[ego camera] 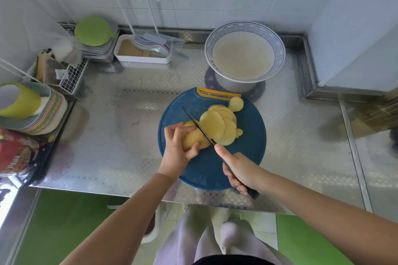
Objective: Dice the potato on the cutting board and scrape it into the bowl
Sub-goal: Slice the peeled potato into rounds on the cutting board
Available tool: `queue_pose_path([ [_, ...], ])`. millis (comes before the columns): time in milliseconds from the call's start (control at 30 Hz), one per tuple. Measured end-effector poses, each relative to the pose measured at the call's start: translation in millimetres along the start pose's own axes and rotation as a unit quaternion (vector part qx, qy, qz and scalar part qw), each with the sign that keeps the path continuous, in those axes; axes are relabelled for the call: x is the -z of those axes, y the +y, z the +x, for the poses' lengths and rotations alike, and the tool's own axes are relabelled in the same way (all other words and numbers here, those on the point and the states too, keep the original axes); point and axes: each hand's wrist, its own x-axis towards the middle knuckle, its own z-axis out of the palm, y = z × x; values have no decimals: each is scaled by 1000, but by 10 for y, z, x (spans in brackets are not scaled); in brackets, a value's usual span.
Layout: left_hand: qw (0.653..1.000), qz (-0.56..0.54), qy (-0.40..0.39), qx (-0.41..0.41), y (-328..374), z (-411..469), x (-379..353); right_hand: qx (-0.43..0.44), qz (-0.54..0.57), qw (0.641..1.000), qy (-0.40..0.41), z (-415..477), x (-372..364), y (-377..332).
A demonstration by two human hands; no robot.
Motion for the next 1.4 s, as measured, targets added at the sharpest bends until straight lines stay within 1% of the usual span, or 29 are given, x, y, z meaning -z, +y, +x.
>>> queue_pose_path([
  [67,1000,-7,0,19,3,41,25,-3,-10,1000,-7,-123,40,152],
  [167,1000,12,-1,9,-7,12,-14,-20,-8,1000,-10,-276,71,301],
  [300,1000,13,-1,1,-39,2,-43,6,-10,1000,-3,-251,63,308],
  [533,1000,11,2,-6,-37,13,-8,55,33,998,30,-148,-38,414],
  [700,1000,-3,5,6,-30,26,12,70,48,995,44,-94,-55,451],
  [867,999,29,-1,-20,-42,15,-19,72,42,996,42,-22,-84,368],
  [967,1000,28,6,-11,-34,16,-21,60,18,997,35,38,-15,223],
  [1067,999,35,10,-11,-30,20,-23,29,-5,999,18,40,49,143],
  [1200,999,42,3,-13,-28,19,-32,-4,-18,1000,-5,30,84,68],
  [1300,999,45,1,-6,-32,23,-35,-19,-30,999,-22,42,139,28],
  [1400,999,49,3,-7,-28,28,-42,-25,-35,999,-23,44,154,3],
])
